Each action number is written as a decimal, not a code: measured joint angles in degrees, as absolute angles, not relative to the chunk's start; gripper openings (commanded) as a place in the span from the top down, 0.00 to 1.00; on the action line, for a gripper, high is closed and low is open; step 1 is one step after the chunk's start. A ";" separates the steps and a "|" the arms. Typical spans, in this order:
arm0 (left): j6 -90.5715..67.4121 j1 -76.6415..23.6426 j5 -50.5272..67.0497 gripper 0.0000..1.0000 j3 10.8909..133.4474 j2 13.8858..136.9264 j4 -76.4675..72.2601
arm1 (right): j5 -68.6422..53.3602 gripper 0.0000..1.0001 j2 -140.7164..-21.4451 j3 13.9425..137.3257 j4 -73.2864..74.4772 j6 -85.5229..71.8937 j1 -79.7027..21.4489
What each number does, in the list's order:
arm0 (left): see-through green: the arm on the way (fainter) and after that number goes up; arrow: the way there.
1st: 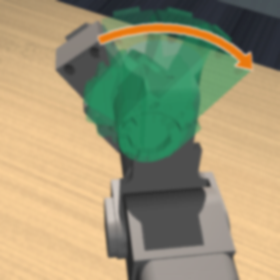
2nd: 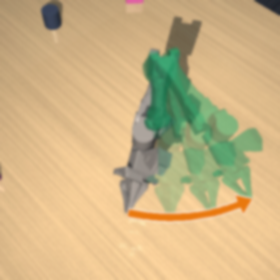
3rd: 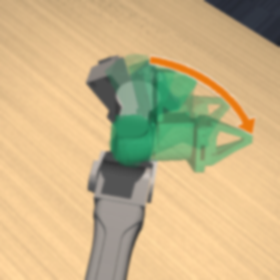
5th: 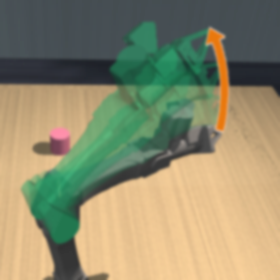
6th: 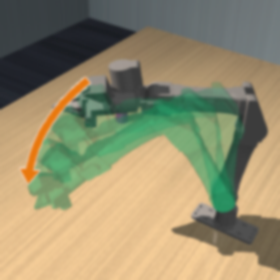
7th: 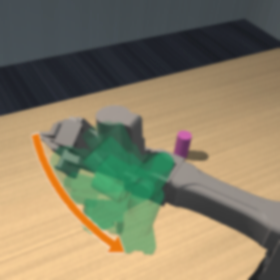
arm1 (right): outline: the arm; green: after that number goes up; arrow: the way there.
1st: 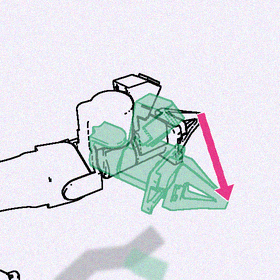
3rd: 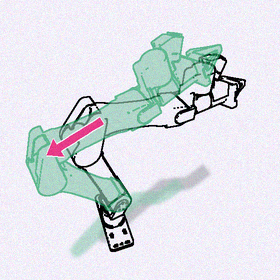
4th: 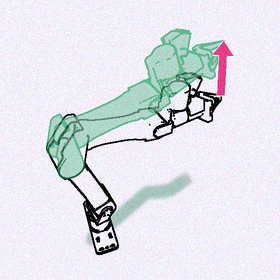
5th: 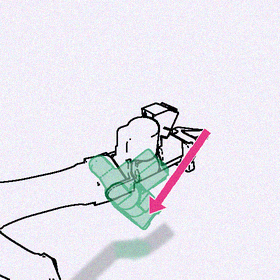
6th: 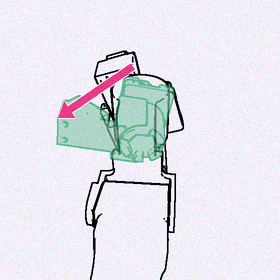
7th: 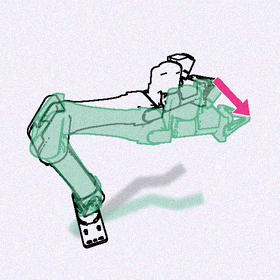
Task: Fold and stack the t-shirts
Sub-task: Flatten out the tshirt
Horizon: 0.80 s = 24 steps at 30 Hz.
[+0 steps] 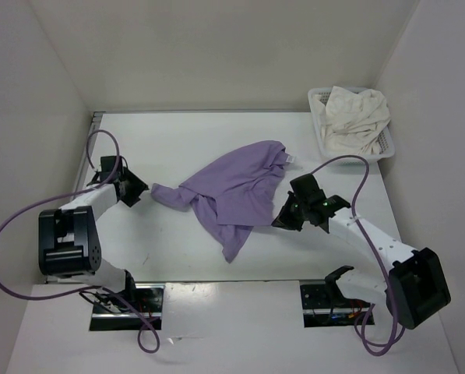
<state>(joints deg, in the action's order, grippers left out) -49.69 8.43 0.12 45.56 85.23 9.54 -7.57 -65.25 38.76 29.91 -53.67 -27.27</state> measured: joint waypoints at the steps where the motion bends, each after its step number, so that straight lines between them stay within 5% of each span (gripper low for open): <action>1: -49.69 8.43 0.60 0.44 45.78 86.76 9.10 | -7.60 1.00 -65.28 38.76 30.41 -53.47 -26.92; 24: -43.29 5.78 7.88 0.58 50.61 96.05 2.52 | -8.84 1.00 -67.26 38.76 31.51 -51.55 -26.48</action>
<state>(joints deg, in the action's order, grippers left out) -43.29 5.78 7.88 50.61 96.05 2.52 -8.84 -67.26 38.76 31.51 -51.55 -26.48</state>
